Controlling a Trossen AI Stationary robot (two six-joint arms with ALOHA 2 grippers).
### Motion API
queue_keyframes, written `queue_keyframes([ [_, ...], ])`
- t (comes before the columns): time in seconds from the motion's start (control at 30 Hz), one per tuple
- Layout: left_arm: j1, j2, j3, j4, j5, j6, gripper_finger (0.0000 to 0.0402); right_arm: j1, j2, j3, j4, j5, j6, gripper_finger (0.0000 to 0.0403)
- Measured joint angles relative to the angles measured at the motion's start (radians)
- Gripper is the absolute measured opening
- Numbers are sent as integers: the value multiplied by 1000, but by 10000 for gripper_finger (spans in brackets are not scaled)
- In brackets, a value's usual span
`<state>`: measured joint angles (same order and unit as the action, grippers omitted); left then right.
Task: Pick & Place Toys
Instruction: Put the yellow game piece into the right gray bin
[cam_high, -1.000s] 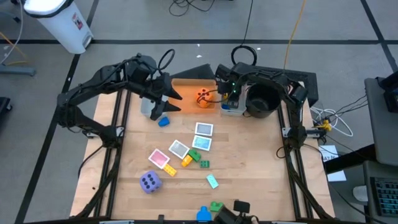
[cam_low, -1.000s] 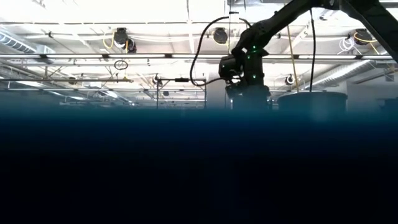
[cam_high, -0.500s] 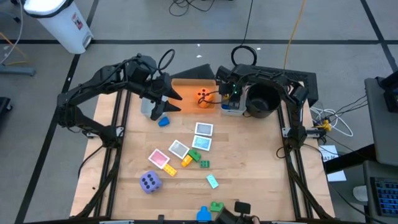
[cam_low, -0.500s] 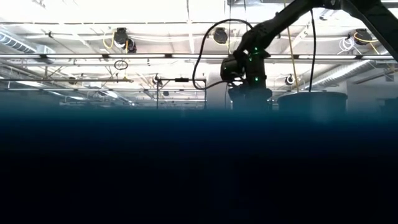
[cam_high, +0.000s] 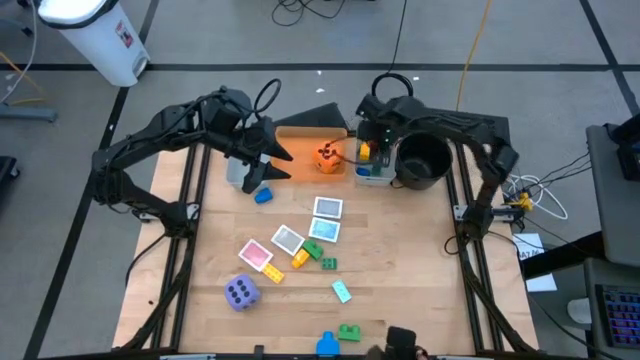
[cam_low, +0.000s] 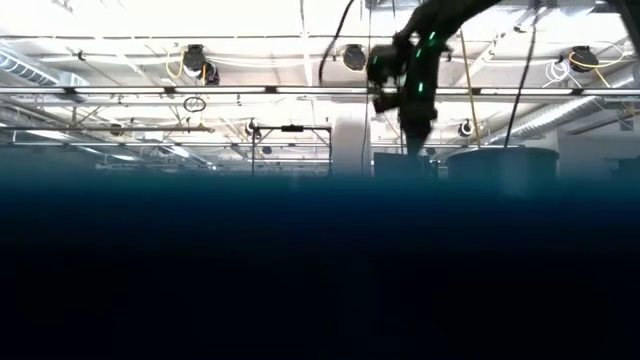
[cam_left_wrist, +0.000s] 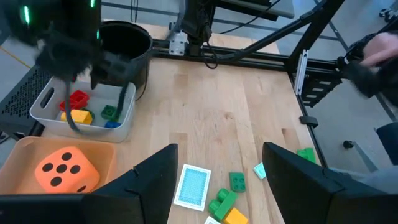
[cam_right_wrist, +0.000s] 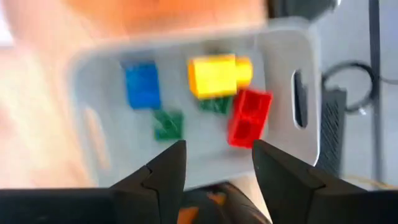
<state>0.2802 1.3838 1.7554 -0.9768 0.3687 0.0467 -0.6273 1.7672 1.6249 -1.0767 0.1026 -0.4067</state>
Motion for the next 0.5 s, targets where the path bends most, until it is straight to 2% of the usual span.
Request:
queue_keyframes([
  [0.13,0,0,0,0,0,-3,241,0,-139,0,120,-198,156,176],
  [0.27,-4,0,0,-5,0,-5,241,19,-263,-10,337,-415,346,171],
  [0.37,-16,0,0,-21,-2,-5,241,67,-354,-72,550,-473,463,170],
  [0.5,-44,0,0,-32,-2,-6,241,152,-468,-211,885,-474,618,169],
])
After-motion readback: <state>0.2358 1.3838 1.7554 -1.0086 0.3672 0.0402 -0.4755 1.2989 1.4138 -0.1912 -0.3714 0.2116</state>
